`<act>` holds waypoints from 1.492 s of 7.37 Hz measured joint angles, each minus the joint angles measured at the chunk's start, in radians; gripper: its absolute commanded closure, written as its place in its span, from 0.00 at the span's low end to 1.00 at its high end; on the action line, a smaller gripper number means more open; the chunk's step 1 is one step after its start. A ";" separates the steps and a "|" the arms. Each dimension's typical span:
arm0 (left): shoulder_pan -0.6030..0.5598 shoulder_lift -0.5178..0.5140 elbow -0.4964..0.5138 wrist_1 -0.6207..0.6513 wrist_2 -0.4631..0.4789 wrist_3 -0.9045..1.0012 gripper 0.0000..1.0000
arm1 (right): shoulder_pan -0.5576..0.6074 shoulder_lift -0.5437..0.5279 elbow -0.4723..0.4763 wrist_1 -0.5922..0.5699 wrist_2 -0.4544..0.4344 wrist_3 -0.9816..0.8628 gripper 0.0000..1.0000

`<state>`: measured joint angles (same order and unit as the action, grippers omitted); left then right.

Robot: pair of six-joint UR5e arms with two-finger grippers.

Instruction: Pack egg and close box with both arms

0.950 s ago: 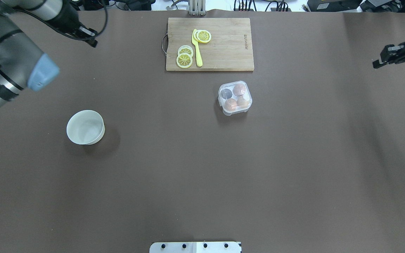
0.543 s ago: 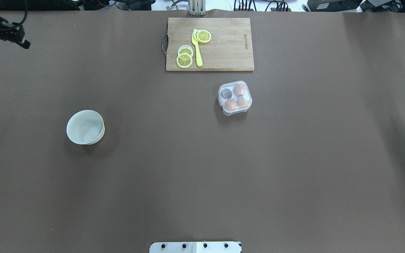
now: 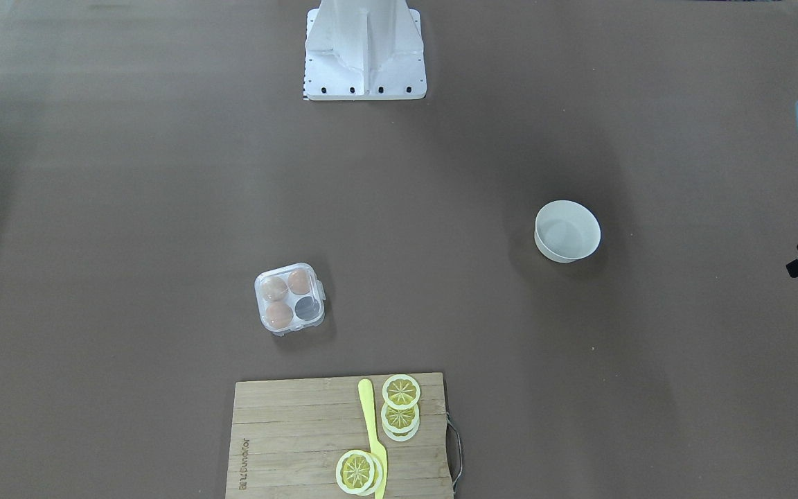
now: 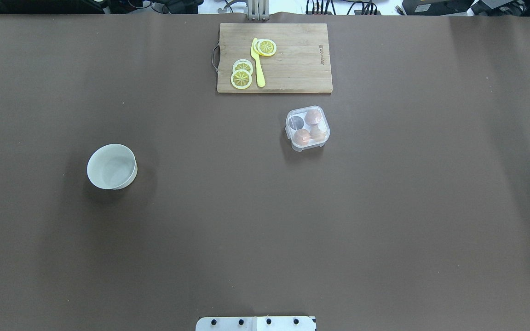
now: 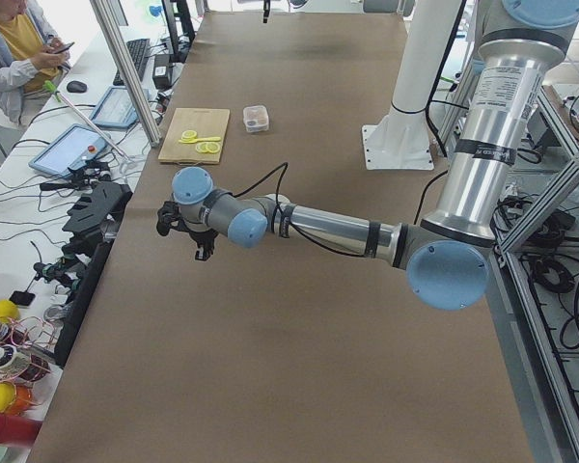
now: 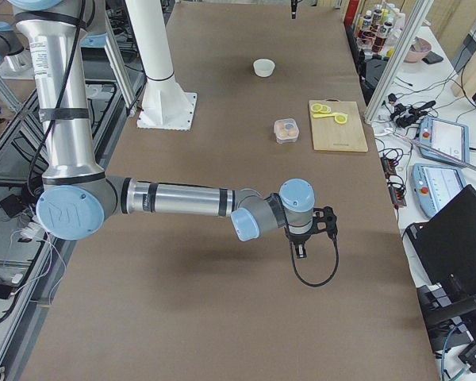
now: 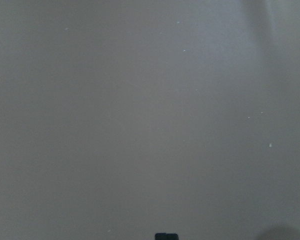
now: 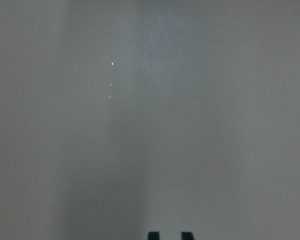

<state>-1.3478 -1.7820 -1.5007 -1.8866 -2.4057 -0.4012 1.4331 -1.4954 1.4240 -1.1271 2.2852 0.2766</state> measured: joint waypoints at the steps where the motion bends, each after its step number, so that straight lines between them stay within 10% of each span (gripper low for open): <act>1: -0.003 0.018 -0.011 -0.001 0.010 0.013 0.02 | 0.003 -0.007 -0.001 -0.006 0.000 -0.003 0.00; 11: -0.102 0.003 0.018 0.185 0.060 0.303 0.02 | 0.086 0.109 0.000 -0.366 0.036 -0.248 0.00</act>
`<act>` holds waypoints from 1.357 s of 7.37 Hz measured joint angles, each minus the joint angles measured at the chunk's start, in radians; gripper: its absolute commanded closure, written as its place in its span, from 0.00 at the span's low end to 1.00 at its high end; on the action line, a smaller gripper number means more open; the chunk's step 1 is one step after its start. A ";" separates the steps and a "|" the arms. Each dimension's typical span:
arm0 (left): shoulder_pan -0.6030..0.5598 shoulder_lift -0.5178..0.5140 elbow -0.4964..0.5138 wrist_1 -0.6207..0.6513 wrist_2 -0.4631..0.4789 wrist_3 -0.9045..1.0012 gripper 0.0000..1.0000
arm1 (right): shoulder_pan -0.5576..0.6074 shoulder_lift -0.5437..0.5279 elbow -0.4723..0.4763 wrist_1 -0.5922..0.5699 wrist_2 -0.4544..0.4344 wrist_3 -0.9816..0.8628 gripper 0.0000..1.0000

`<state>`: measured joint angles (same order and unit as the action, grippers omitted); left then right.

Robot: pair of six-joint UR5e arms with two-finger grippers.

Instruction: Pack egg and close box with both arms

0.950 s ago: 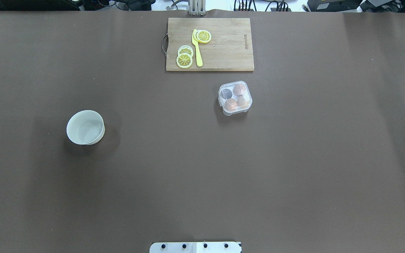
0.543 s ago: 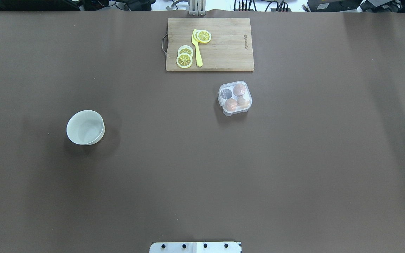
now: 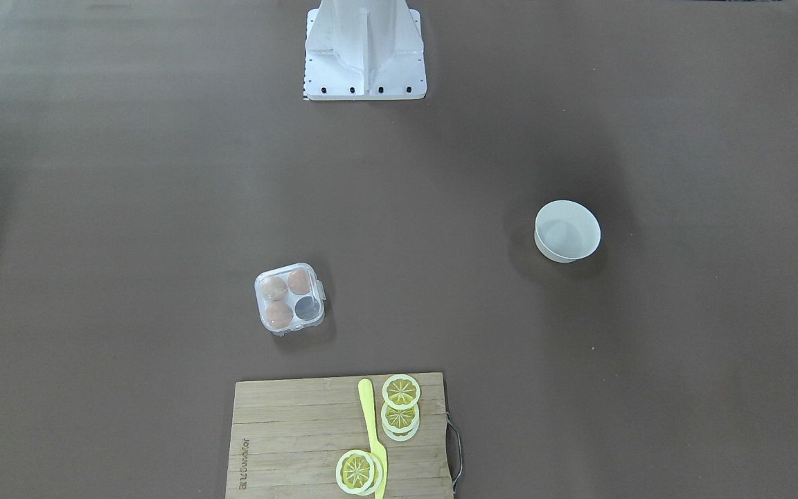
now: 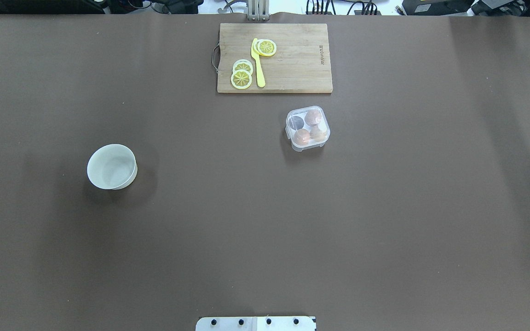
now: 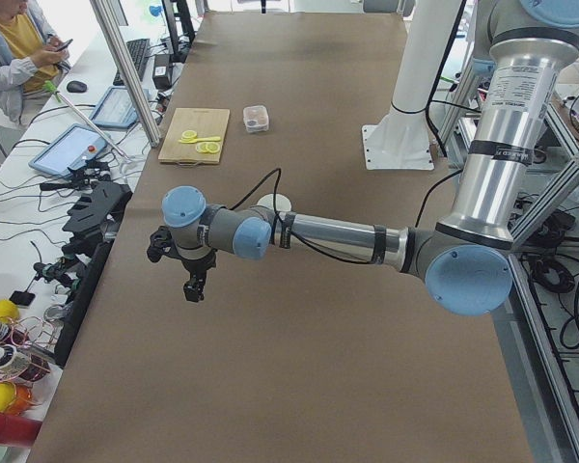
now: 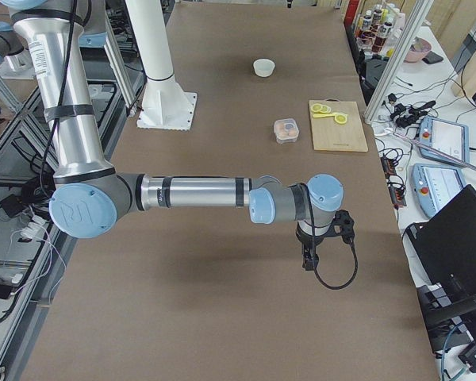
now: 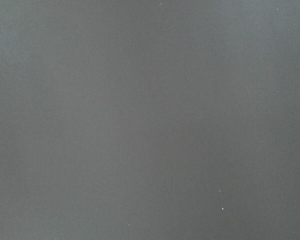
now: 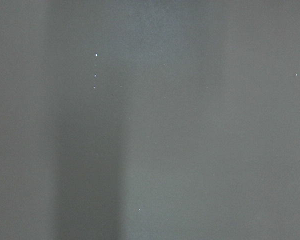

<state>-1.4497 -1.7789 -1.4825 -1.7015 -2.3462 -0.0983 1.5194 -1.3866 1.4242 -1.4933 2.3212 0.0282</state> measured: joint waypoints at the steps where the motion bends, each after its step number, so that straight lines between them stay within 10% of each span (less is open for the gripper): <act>1: -0.003 0.003 -0.001 -0.015 0.004 0.000 0.02 | 0.000 -0.002 0.003 0.003 0.012 0.000 0.00; 10: -0.006 0.035 -0.007 -0.092 0.062 -0.006 0.02 | 0.001 -0.036 0.010 0.022 0.008 -0.001 0.00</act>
